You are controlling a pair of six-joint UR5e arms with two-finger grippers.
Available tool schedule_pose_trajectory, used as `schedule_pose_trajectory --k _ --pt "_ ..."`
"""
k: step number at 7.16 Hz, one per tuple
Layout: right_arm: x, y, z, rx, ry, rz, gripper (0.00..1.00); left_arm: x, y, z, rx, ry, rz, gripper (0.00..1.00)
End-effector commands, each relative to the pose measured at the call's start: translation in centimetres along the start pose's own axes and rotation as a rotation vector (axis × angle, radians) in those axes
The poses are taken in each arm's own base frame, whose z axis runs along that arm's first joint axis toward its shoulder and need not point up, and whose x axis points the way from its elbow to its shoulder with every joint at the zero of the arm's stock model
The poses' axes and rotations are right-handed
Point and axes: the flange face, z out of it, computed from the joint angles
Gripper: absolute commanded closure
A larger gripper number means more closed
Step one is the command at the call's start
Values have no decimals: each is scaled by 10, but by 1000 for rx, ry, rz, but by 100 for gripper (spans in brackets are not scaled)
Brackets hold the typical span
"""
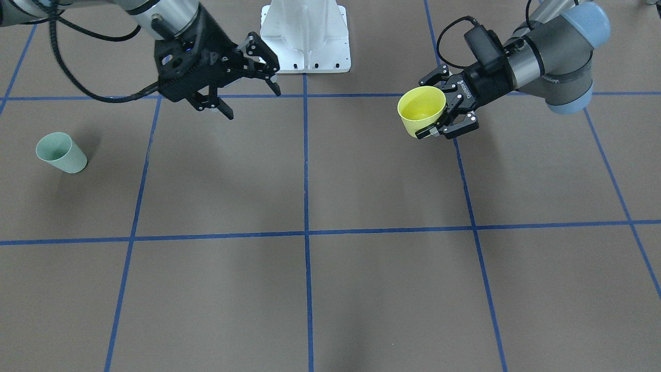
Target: Transfer and stack yellow cup on green cup
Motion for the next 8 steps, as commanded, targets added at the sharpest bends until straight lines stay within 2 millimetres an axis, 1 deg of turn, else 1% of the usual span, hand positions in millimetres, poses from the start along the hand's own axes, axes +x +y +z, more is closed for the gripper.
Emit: schedule_pose_trajectory --k 1,2,3,4,5,7,8 --pt "-44 21 24 -31 -10 4 0 30 6 40 3 -30 -3 94" --pt "-69 18 29 -59 13 27 0 36 2 57 -1 -77 24 93" --pt "-92 11 37 -79 29 73 0 51 -4 78 6 -91 20 93" --pt "-94 8 50 -98 43 85 0 62 -3 87 11 -99 14 93" --pt "-91 5 62 -115 60 98 0 63 -4 88 14 -107 15 93" --pt "-92 0 71 -118 68 86 0 65 -9 89 26 -102 18 92" --pt "-91 0 71 -118 67 78 0 68 -12 92 35 -94 19 91"
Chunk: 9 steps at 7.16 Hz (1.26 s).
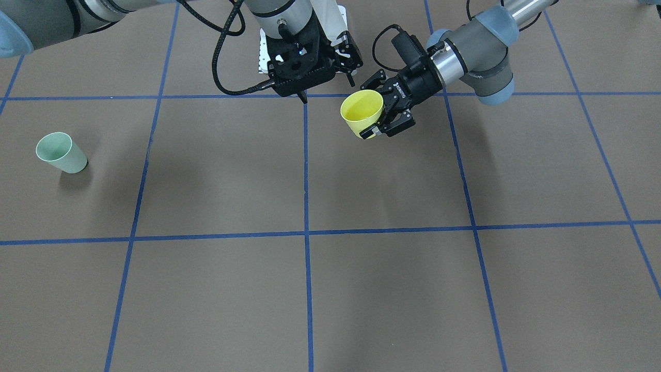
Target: Transfer and stack yellow cup on green cup
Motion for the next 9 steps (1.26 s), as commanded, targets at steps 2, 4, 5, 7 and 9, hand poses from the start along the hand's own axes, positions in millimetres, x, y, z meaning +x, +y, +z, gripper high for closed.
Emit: schedule_pose_trajectory --k 2,4,5,7,9 --pt "-2 1 3 8 -16 -26 0 9 -10 6 31 20 5 90" --pt "-1 4 9 10 -7 -24 1 11 -17 7 60 26 9 90" --pt "-1 7 15 18 4 -26 1 11 -18 7 63 26 10 90" --pt "1 12 26 28 23 -29 2 11 -20 4 83 29 14 89" --pt "0 17 32 27 29 -33 2 13 -28 6 97 33 15 89"
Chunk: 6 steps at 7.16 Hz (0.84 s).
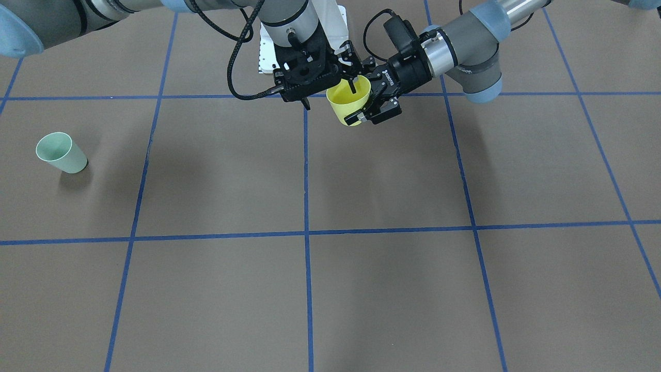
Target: Transfer and stack yellow cup on green cup
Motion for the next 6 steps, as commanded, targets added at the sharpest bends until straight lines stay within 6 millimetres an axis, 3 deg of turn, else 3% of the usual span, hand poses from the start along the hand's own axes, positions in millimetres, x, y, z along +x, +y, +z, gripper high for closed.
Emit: schedule_pose_trajectory --k 1,2,3,4,5,6 --pt "-1 4 5 3 6 -4 3 1 -3 0 8 2 2 88" --pt "-3 8 10 13 15 -9 10 1 -3 0 8 2 2 87" --pt "-4 8 10 15 15 -11 29 1 -2 -1 5 1 1 87" --pt "-4 8 10 15 15 -11 56 1 -1 -1 3 1 1 85" --pt "-5 9 10 17 14 -14 95 1 -2 -1 6 1 2 71" --pt "-7 9 5 28 8 -19 100 1 -4 -2 24 6 4 41"
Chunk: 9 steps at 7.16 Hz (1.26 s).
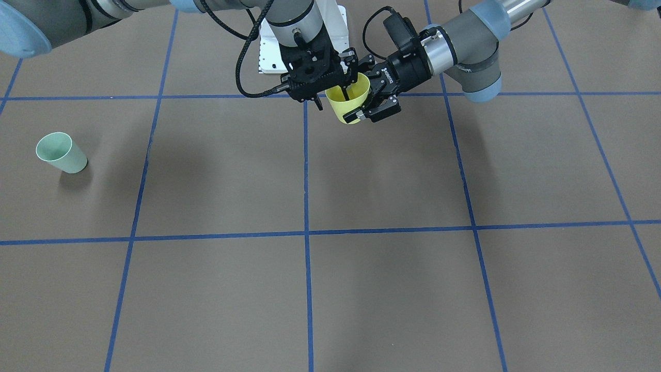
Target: Transfer and stack yellow cup on green cup
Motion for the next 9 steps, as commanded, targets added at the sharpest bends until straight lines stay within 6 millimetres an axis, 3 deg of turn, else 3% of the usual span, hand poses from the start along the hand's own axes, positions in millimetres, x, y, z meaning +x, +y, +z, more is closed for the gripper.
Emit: schedule_pose_trajectory --k 1,2,5,7,9 --pt "-6 1 -6 12 -11 -9 100 1 -2 -1 19 6 -1 1" --pt "-3 0 -5 11 -6 -6 100 11 1 2 30 25 -7 0" --pt "8 3 -1 13 7 2 100 11 6 3 25 25 -7 0" --pt "26 2 8 9 35 17 100 11 7 2 25 25 -7 0" --pt "50 -10 6 33 65 43 100 11 10 2 17 24 -9 0"
